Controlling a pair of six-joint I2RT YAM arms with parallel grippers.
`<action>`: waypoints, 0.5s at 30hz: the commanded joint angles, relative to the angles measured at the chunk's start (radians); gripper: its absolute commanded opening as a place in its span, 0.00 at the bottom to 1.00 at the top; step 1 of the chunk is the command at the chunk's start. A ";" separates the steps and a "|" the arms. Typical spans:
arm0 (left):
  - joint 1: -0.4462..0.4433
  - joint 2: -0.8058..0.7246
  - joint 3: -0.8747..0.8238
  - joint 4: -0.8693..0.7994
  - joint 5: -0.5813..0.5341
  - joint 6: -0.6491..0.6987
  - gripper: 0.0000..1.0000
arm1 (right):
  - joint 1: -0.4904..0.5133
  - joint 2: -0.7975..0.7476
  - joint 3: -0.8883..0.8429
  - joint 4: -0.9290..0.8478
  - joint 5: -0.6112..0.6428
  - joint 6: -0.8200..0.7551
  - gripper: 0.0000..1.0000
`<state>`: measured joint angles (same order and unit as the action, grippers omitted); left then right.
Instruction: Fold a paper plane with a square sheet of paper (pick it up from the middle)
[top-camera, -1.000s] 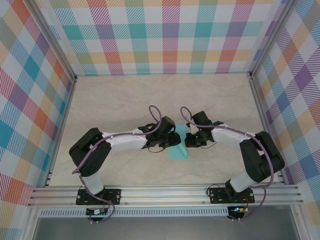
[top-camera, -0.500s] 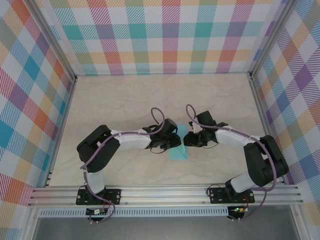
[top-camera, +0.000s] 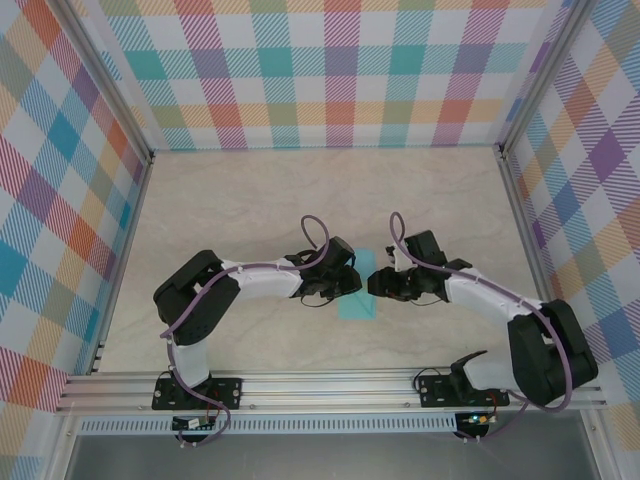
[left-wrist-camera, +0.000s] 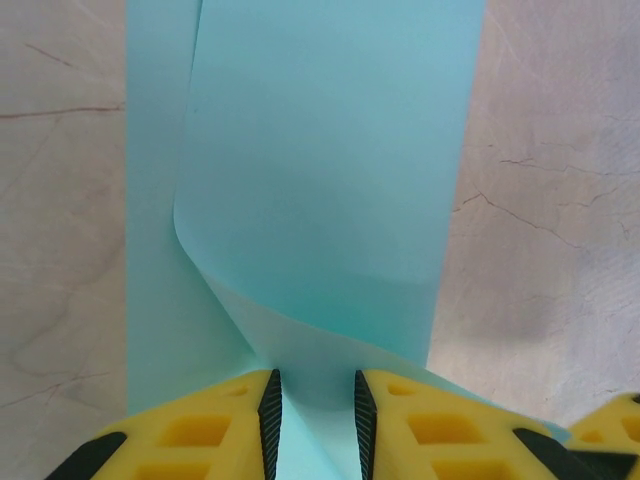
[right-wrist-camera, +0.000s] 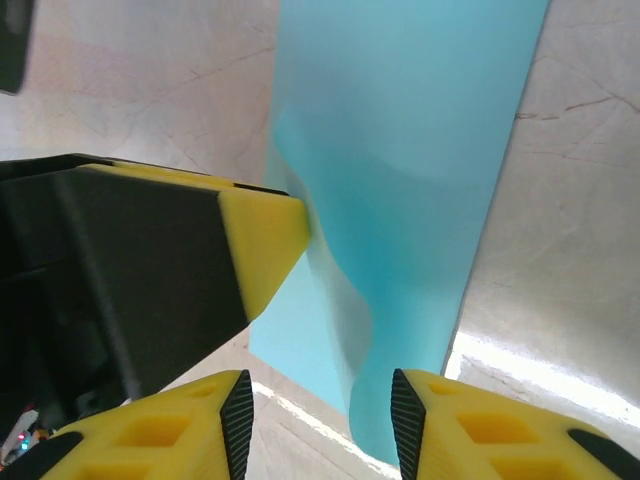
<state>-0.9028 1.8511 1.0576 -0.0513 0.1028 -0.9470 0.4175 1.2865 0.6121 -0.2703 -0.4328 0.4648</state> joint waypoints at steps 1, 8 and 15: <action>-0.016 -0.012 0.022 -0.024 -0.023 -0.004 0.28 | -0.006 -0.042 -0.022 0.028 -0.052 0.019 0.43; -0.016 -0.014 0.025 -0.027 -0.022 -0.002 0.28 | -0.006 0.041 -0.028 0.087 -0.063 0.041 0.43; -0.017 -0.020 0.024 -0.032 -0.023 0.000 0.28 | -0.009 0.114 0.003 0.109 -0.063 0.024 0.29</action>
<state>-0.9031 1.8511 1.0576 -0.0528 0.0978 -0.9470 0.4175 1.3811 0.5964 -0.1944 -0.4767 0.4896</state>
